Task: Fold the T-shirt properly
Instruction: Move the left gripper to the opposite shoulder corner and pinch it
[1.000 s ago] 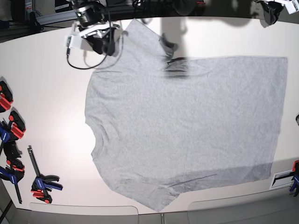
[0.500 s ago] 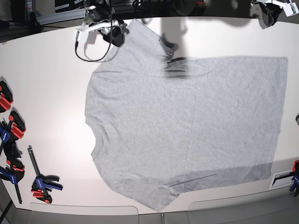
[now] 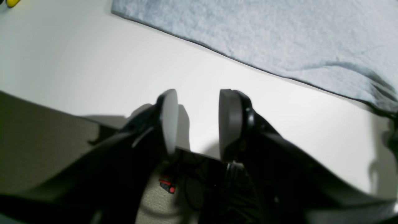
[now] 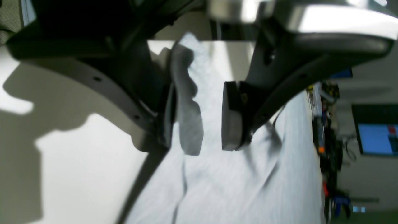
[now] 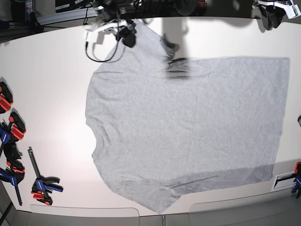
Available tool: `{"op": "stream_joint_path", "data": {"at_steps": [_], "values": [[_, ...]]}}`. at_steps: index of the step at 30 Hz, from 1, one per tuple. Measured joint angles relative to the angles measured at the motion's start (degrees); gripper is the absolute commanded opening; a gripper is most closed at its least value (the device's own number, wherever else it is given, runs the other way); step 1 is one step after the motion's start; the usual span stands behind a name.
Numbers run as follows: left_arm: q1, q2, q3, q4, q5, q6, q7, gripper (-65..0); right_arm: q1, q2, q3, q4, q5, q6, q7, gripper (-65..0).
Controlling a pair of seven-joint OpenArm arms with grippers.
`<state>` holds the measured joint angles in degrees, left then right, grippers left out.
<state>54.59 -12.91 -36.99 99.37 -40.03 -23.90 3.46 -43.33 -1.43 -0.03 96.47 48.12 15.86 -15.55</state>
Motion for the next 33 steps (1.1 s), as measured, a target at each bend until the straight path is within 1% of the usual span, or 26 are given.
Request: {"op": "stream_joint_path", "data": {"at_steps": [1, 2, 3, 5, 6, 8, 10, 12, 13, 16, 17, 20, 23, 25, 26, 28, 31, 33], "values": [[-0.02, 0.0, 0.0, 0.0, -0.02, 0.04, 0.0, -44.5, 0.0, 0.0, -0.68, 0.0, -0.07, 0.0, -0.17, -43.9], [-0.24, 0.0, 0.0, 0.0, -0.02, -0.02, 0.0, -44.5, 0.02, 0.0, -1.2, 0.0, -0.09, -0.24, -0.48, -46.7], [-0.74, 0.04, -0.15, 0.02, -0.02, 0.0, 0.02, -44.5, 0.02, 0.0, -1.64, -0.04, -0.33, -0.46, -0.66, -50.6], [-1.57, 0.07, -0.87, 0.48, 0.0, -0.11, 0.44, -44.5, -0.13, 0.0, -2.01, -0.15, -1.53, -0.48, -1.11, -60.9], [-1.79, 0.04, -1.66, 1.09, 0.02, -0.13, 0.59, -44.5, -0.17, 0.0, -2.08, -0.15, -2.21, -0.66, -1.07, -65.0], [-2.23, 0.04, -4.13, 2.62, 0.09, -0.15, 0.42, -44.5, -0.17, 0.02, -2.08, -0.15, -4.31, -0.66, -1.03, -65.0], [-3.19, -0.5, -6.49, 3.61, 0.02, -0.11, 0.02, -44.5, -0.13, 0.02, -2.1, -0.15, -4.85, -0.66, -1.01, -65.0], [-4.48, -2.6, -7.34, 3.74, 0.02, -0.22, 0.76, -44.5, -0.15, 0.02, -2.12, -0.15, -5.07, -0.63, -0.83, -65.0], [-5.25, -3.89, -7.67, 3.74, 0.24, -0.22, 2.34, -44.5, -0.13, 0.02, -2.12, -0.15, -5.07, -0.63, -0.83, -65.0], [-8.79, -7.3, -7.8, 3.72, -0.09, 0.33, 9.33, -44.5, 0.02, 0.02, -2.12, -0.15, -5.2, -0.63, -0.85, -65.0], [-10.34, -8.04, -7.69, 3.41, -1.22, 1.4, 11.21, -44.5, 0.04, 0.02, -2.12, -0.15, -5.25, -0.66, -0.85, -65.0], [-15.08, -10.43, -7.72, 0.46, -2.62, 5.9, 13.27, -44.5, 0.11, 0.04, -2.14, -0.15, -5.51, -0.66, -0.85, -65.0], [-19.39, -12.24, -7.76, -5.62, -2.56, 6.36, 13.29, -44.5, 0.2, 0.15, -2.14, -0.15, -6.32, -0.61, -0.81, -65.0], [-22.05, -13.38, -7.69, -11.45, -3.82, 6.12, 13.35, -44.5, 0.22, 0.15, -2.14, -0.15, -6.34, -0.63, -0.83, -65.0], [-23.39, -14.01, -7.69, -14.86, -5.09, 5.9, 13.35, -44.5, 0.2, 0.11, -2.14, -0.15, -6.27, -0.63, -0.81, -65.0], [-26.01, -15.43, -7.72, -21.94, -7.98, 6.8, 13.51, -44.5, 0.2, -0.15, -2.14, -0.15, -6.29, -0.61, -0.83, -65.0], [-30.36, -17.77, -7.91, -32.76, -14.25, 6.97, 16.61, -44.5, 0.2, -0.48, -2.14, -0.15, -6.36, -0.61, -0.81, -65.0], [-33.22, -18.86, -7.98, -39.19, -18.08, 3.91, 18.93, -44.5, 0.17, -0.48, -2.14, -0.15, -6.34, -0.63, -0.83, -65.0]]}}
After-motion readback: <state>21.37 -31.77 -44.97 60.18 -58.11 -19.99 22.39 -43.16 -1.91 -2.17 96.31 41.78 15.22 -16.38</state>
